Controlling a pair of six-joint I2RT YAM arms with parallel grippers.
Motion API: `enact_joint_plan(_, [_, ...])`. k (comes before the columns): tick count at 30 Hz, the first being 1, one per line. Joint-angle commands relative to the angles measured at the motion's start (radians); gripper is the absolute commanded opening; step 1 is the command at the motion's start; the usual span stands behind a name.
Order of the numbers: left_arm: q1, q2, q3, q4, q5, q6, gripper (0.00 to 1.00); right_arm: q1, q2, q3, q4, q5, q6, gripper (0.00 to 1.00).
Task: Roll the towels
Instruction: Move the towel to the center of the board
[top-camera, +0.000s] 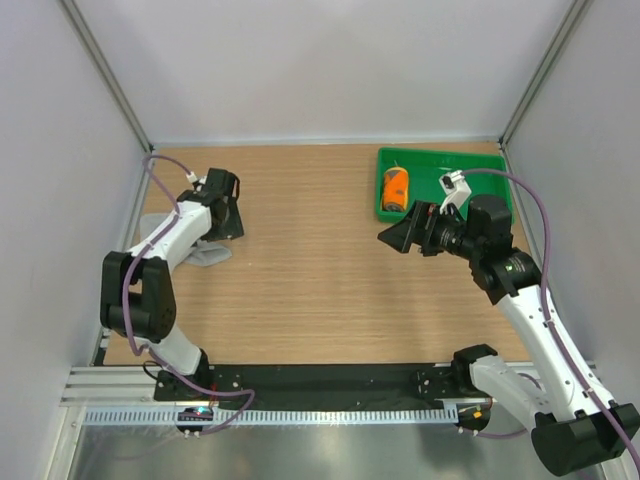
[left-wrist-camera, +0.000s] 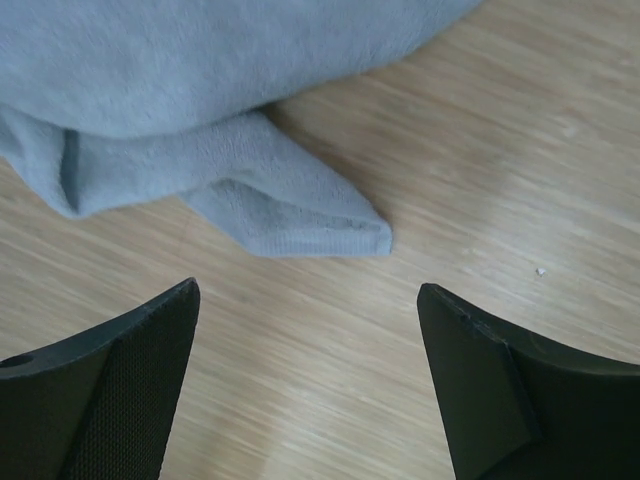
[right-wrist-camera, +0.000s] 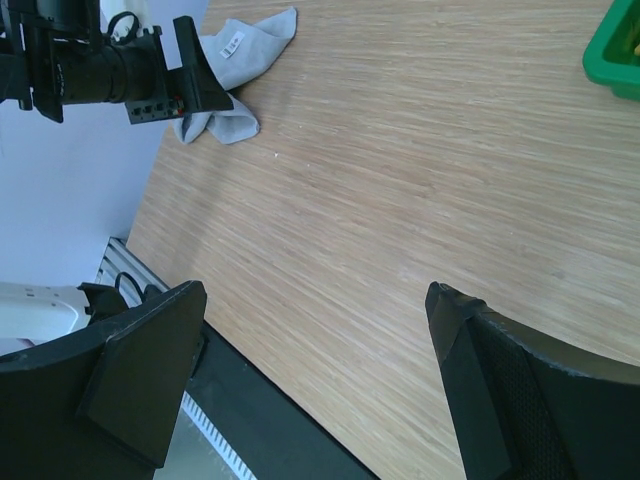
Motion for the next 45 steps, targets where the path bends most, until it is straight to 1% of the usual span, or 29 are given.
enact_joint_plan(1, [0.001,-0.007,-0.026,-0.038,0.044,-0.106,0.89,0.005,-0.01,0.041,-0.013,-0.002,-0.011,1.0])
enact_joint_plan(5, [0.0,0.013,-0.072,0.02,0.057,-0.137,0.88,0.006,0.001,0.035,-0.004,-0.014,-0.009,0.99])
enact_joint_plan(8, [0.0,0.056,-0.075,0.063,0.071,-0.144,0.83,0.006,0.004,0.035,-0.001,-0.022,-0.008,1.0])
enact_joint_plan(16, [0.001,0.181,-0.03,0.106,0.036,-0.174,0.79,0.008,-0.005,0.017,-0.01,-0.017,-0.014,1.0])
enact_joint_plan(19, [0.0,0.208,-0.02,0.127,0.028,-0.172,0.7,0.008,-0.004,0.007,-0.01,-0.017,-0.015,1.0])
enact_joint_plan(20, [0.0,0.219,-0.017,0.135,0.027,-0.171,0.6,0.007,-0.001,0.004,-0.008,-0.016,-0.015,1.0])
enact_joint_plan(21, [0.0,0.22,-0.011,0.138,0.019,-0.169,0.54,0.006,0.003,0.001,-0.005,-0.016,-0.017,1.0])
enact_joint_plan(22, [0.0,0.222,-0.01,0.144,0.021,-0.168,0.42,0.008,0.009,0.0,-0.005,-0.02,-0.017,1.0])
enact_joint_plan(24, [0.0,0.23,-0.003,0.152,0.028,-0.161,0.29,0.008,0.024,-0.003,-0.004,-0.027,-0.017,1.0])
enact_joint_plan(25, [0.0,0.231,0.003,0.152,0.033,-0.16,0.1,0.008,0.03,-0.005,-0.002,-0.027,-0.017,1.0])
enact_joint_plan(26, [0.0,0.228,0.0,0.152,0.039,-0.158,0.0,0.007,0.036,-0.008,0.008,-0.027,-0.012,1.0])
enact_joint_plan(28, [0.0,0.204,-0.017,0.144,0.065,-0.169,0.0,0.011,0.065,-0.014,0.025,-0.021,-0.003,0.99])
enact_joint_plan(29, [0.0,0.185,-0.052,0.144,0.079,-0.177,0.0,0.016,0.079,-0.013,0.041,-0.017,0.0,0.99])
enact_joint_plan(31, [-0.007,0.071,-0.114,0.146,0.117,-0.203,0.0,0.058,0.15,0.001,0.051,0.015,0.005,0.99])
enact_joint_plan(32, [-0.04,0.009,-0.178,0.144,0.146,-0.216,0.0,0.081,0.179,0.013,0.052,0.033,0.006,0.99])
enact_joint_plan(33, [-0.065,-0.047,-0.204,0.132,0.143,-0.223,0.0,0.107,0.217,0.029,0.049,0.073,0.005,0.98])
enact_joint_plan(34, [-0.1,-0.172,-0.226,0.093,0.139,-0.23,0.0,0.172,0.287,0.067,0.045,0.099,0.002,0.98])
enact_joint_plan(35, [-0.131,-0.23,-0.246,0.063,0.14,-0.238,0.0,0.206,0.33,0.09,0.041,0.123,-0.002,0.98])
enact_joint_plan(36, [-0.201,-0.285,-0.261,0.019,0.139,-0.247,0.0,0.236,0.369,0.137,0.039,0.171,0.0,0.97])
enact_joint_plan(37, [-0.233,-0.404,-0.261,-0.062,0.146,-0.253,0.0,0.293,0.407,0.165,0.038,0.185,0.002,0.97])
enact_joint_plan(38, [-0.262,-0.452,-0.26,-0.119,0.146,-0.275,0.0,0.313,0.496,0.191,0.048,0.196,0.017,0.97])
enact_joint_plan(39, [-0.314,-0.512,-0.25,-0.165,0.133,-0.295,0.0,0.335,0.536,0.246,0.062,0.203,0.024,0.96])
enact_joint_plan(40, [-0.327,-0.607,-0.25,-0.206,0.137,-0.312,0.0,0.365,0.591,0.282,0.081,0.196,0.032,0.96])
enact_joint_plan(41, [-0.339,-0.666,-0.258,-0.272,0.142,-0.351,0.0,0.381,0.684,0.32,0.09,0.185,0.037,0.96])
enact_joint_plan(42, [-0.344,-0.712,-0.293,-0.288,0.18,-0.364,0.0,0.393,0.743,0.407,0.094,0.178,0.038,0.96])
enact_joint_plan(43, [-0.344,-0.797,-0.307,-0.306,0.198,-0.373,0.0,0.404,0.792,0.453,0.091,0.167,0.035,0.96])
enact_joint_plan(44, [-0.344,-0.828,-0.321,-0.346,0.209,-0.387,0.0,0.422,0.89,0.498,0.09,0.164,0.035,0.95])
enact_joint_plan(45, [-0.346,-0.858,-0.347,-0.363,0.237,-0.404,0.0,0.428,0.932,0.585,0.084,0.162,0.037,0.95])
